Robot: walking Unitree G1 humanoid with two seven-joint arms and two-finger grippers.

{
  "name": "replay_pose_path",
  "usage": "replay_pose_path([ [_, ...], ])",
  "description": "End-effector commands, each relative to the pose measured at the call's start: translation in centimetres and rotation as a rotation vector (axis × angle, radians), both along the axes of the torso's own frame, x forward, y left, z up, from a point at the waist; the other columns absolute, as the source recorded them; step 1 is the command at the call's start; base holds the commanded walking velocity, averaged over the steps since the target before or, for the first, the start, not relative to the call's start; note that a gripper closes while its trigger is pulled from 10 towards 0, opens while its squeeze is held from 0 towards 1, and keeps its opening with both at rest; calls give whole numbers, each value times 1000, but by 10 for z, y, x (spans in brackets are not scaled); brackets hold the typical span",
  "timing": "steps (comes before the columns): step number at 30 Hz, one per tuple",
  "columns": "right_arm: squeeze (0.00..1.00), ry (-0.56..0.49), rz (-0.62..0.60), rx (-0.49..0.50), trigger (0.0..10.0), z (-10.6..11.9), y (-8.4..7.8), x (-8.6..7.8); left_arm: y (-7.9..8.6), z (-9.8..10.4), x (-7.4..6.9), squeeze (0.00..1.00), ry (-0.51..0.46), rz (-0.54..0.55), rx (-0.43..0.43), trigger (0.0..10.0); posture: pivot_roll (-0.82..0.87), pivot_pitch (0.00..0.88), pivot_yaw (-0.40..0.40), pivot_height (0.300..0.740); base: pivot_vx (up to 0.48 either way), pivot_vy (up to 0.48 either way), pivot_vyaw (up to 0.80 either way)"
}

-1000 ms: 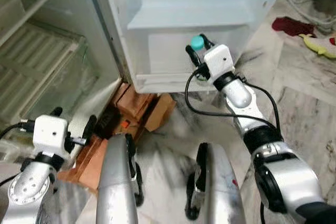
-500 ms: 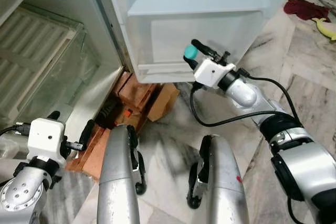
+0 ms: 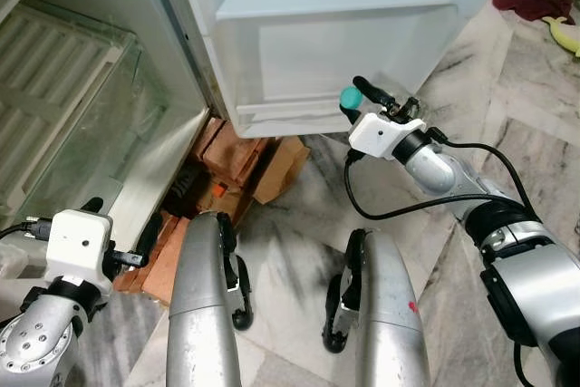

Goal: Restocking fridge

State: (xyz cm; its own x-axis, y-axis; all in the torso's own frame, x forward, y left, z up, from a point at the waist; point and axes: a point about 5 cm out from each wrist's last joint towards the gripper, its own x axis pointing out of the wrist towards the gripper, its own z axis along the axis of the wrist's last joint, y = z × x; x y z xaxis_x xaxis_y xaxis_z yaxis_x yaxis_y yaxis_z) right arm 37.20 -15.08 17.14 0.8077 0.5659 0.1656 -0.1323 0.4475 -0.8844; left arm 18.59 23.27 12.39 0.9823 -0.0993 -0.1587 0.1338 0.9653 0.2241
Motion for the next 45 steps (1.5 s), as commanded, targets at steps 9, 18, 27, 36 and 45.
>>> replay_pose_path([
  [9,0,-255,260,220,10000,58,50,-8,2,1,3,0,-2,29,30,10000,212,372,-13,574,0,0,0],
  [18,0,-252,229,385,10000,56,45,-11,-6,-4,11,0,-29,42,18,10000,186,346,-37,574,0,0,0],
  [27,0,-137,-39,373,10000,16,8,-4,-5,-5,8,0,-25,34,29,10000,196,368,-17,574,0,0,0],
  [36,0,-197,-77,410,10000,33,16,4,-1,0,4,0,-29,38,60,10000,217,396,-5,574,0,0,0],
  [45,0,-311,-53,454,10000,65,32,10,4,6,-10,0,-17,38,94,10000,249,441,2,574,0,0,0],
])
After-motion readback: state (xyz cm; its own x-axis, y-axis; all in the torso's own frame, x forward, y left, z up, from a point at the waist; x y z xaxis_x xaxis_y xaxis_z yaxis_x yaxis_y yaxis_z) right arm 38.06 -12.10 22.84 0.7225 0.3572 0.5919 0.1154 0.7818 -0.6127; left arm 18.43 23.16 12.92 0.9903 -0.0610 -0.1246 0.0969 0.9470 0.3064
